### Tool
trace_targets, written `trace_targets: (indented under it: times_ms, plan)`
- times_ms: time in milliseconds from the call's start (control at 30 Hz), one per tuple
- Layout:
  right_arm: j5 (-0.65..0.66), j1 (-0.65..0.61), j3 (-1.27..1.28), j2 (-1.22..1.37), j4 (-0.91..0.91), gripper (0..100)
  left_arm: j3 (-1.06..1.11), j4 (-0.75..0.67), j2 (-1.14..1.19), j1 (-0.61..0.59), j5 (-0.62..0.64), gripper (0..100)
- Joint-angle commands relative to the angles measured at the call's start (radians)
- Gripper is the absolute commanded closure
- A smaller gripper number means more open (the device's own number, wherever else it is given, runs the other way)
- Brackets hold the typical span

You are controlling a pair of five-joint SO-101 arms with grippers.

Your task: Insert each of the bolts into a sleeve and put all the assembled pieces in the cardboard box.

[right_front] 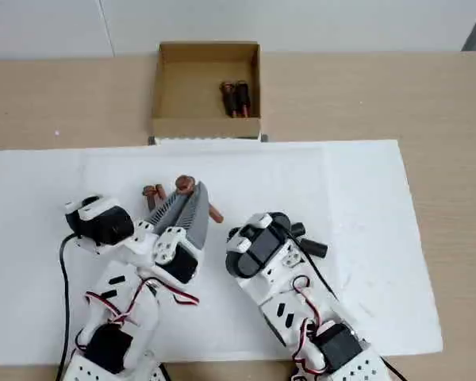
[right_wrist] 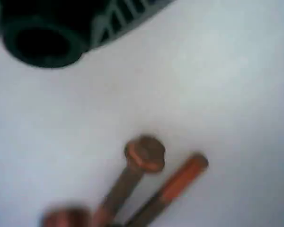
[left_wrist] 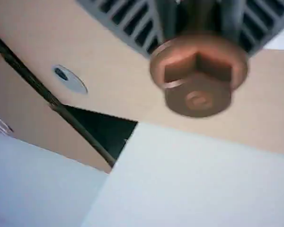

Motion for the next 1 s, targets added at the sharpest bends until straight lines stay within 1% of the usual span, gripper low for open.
trace_targets:
  times_ms: [0,100,267,667,800,967]
  plan:
    - [-0.002,-0.013,-0.008,-0.002,-0.068,99.5,-0.002,-0.029,-0.015,0.028,0.011,100]
    - [0.000,-0.013,-0.015,-0.002,-0.079,99.5,-0.002,-0.031,-0.015,0.031,0.011,100]
    - [0.078,-0.028,-0.040,-0.002,-0.081,99.5,0.005,-0.032,-0.015,0.031,0.011,100]
    - [0.084,-0.028,-0.086,-0.002,-0.081,99.5,0.042,-0.034,-0.015,0.032,0.012,100]
    - [0.137,-0.028,-0.087,-0.002,-0.082,99.5,0.061,-0.035,-0.015,0.032,0.012,100]
    - [0.146,-0.030,-0.098,-0.002,-0.082,99.5,0.088,-0.035,-0.015,0.051,0.012,100]
